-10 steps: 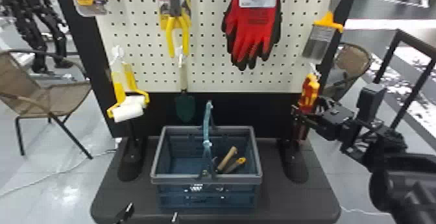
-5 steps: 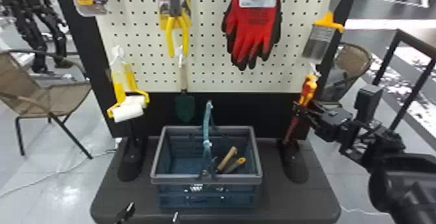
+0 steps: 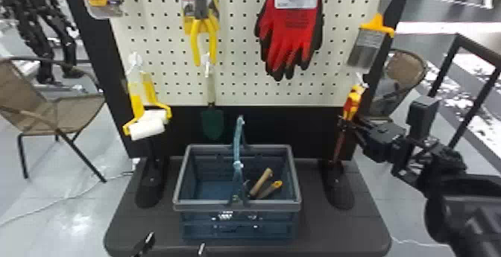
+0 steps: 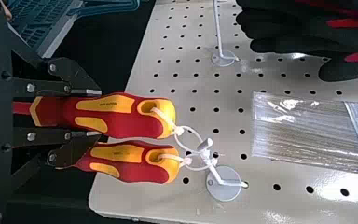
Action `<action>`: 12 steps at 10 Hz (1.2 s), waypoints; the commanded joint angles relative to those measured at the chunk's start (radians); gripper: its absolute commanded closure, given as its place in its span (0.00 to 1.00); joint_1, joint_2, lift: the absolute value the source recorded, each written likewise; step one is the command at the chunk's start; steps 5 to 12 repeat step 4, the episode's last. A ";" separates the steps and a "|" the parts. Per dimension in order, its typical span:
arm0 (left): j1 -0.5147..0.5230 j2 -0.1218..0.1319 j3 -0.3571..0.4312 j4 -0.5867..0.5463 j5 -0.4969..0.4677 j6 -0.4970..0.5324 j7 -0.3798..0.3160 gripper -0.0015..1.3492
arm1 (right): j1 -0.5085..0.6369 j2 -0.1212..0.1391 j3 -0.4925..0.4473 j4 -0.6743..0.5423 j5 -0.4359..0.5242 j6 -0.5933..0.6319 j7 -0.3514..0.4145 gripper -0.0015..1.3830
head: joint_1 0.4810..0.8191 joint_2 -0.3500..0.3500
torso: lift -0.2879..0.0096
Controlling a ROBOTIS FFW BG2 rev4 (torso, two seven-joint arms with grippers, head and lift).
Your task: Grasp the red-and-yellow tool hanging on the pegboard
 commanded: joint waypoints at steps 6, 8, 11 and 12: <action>0.002 -0.002 0.000 0.001 0.000 0.000 0.000 0.10 | 0.004 0.002 0.000 -0.002 0.000 0.000 0.000 0.94 | 0.20 0.50 | 0.63; 0.002 -0.002 0.000 0.001 0.000 0.000 0.000 0.10 | 0.004 0.002 0.000 -0.002 0.000 0.000 0.000 0.94 | 0.20 0.50 | 0.63; 0.002 -0.002 0.000 0.001 0.000 0.000 0.000 0.10 | 0.004 0.002 0.000 -0.002 0.000 0.000 0.000 0.94 | 0.20 0.50 | 0.63; 0.002 -0.002 0.000 0.001 0.000 0.000 0.000 0.10 | 0.004 0.002 0.000 -0.002 0.000 0.000 0.000 0.94 | 0.20 0.50 | 0.63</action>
